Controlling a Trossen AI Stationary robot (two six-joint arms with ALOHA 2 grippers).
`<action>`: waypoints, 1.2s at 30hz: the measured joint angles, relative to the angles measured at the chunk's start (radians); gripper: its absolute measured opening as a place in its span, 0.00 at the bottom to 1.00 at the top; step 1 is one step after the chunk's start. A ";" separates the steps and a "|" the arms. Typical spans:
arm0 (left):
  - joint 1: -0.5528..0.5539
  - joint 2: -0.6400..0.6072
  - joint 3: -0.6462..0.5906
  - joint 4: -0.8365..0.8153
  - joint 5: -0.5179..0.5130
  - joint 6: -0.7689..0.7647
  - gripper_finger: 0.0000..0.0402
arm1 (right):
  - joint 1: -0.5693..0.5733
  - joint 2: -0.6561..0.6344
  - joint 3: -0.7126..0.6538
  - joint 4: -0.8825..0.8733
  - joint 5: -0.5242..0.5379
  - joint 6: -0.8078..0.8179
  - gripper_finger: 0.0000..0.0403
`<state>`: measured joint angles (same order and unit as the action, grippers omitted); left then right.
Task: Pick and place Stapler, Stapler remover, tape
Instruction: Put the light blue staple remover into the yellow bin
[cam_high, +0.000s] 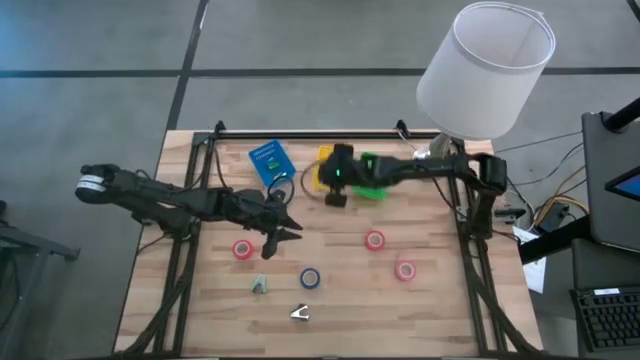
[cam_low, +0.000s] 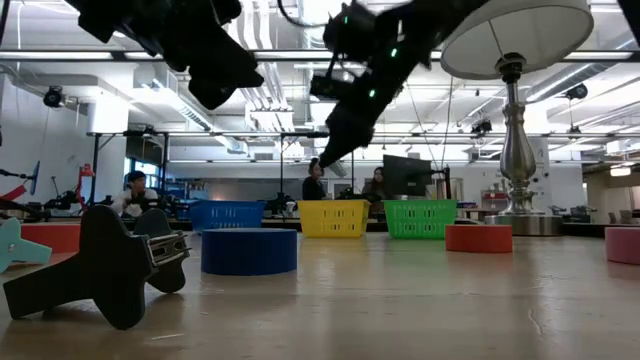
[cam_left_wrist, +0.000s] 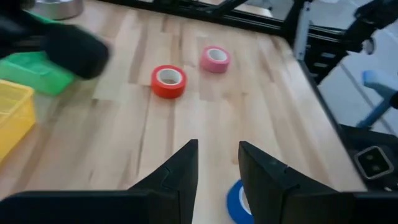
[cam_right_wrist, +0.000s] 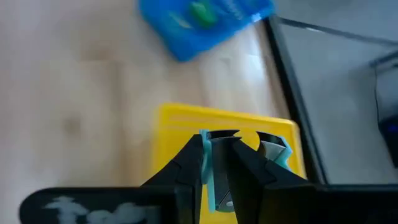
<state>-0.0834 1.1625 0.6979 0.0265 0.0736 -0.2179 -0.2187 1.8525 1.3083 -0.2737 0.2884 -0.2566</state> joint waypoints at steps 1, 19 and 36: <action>0.000 0.000 0.000 0.001 -0.005 0.000 0.29 | -0.028 0.012 0.001 0.022 -0.011 -0.006 0.13; 0.000 0.000 0.000 0.000 -0.016 0.029 0.28 | -0.187 0.250 0.158 -0.054 -0.108 -0.058 0.14; 0.000 0.001 0.000 -0.006 -0.016 0.028 0.28 | -0.179 0.237 0.206 -0.170 -0.105 -0.035 0.40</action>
<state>-0.0830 1.1632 0.6979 0.0209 0.0578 -0.1902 -0.3972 2.0894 1.5139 -0.4441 0.1830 -0.2912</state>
